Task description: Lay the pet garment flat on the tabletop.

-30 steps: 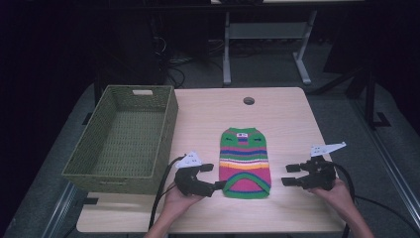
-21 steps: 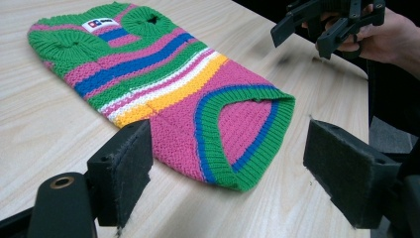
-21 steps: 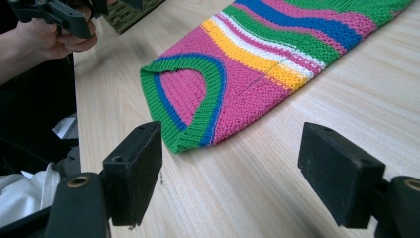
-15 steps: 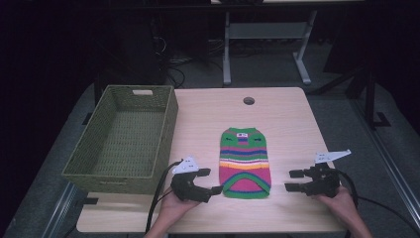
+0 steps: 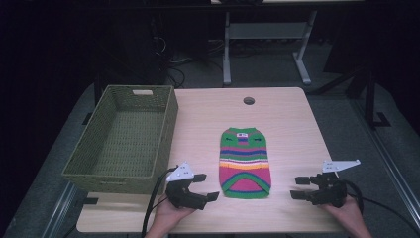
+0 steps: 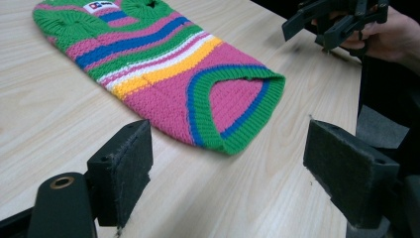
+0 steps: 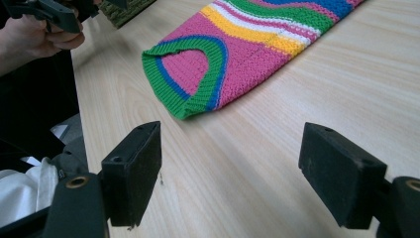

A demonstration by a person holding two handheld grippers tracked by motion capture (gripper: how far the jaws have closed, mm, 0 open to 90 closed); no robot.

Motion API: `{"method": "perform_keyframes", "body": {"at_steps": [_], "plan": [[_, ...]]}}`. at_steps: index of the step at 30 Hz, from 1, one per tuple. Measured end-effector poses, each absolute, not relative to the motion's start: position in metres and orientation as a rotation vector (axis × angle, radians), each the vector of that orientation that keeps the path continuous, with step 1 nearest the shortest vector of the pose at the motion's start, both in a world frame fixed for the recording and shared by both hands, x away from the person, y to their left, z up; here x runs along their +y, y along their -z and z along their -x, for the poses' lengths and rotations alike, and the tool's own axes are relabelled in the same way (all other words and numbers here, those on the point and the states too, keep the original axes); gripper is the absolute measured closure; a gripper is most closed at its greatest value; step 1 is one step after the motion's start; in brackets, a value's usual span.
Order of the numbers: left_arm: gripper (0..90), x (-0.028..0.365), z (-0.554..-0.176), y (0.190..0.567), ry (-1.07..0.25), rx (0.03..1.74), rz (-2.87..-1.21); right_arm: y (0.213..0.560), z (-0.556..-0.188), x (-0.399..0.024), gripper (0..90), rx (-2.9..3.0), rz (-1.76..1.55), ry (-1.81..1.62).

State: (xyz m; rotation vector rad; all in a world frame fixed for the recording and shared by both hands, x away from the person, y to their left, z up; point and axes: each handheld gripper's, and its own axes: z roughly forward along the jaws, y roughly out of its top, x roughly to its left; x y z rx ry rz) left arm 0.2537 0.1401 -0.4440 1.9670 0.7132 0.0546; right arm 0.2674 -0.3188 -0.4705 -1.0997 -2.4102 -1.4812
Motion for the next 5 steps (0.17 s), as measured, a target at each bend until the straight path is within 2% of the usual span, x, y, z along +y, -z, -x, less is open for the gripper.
{"method": "perform_keyframes", "body": {"at_steps": [5], "plan": [[18.9, 0.1485, -0.2487, 0.4426, -0.087, 0.719, -1.954, 0.4748, -0.2544, -0.3269, 23.5, -2.409, 1.124, 1.496]]}}
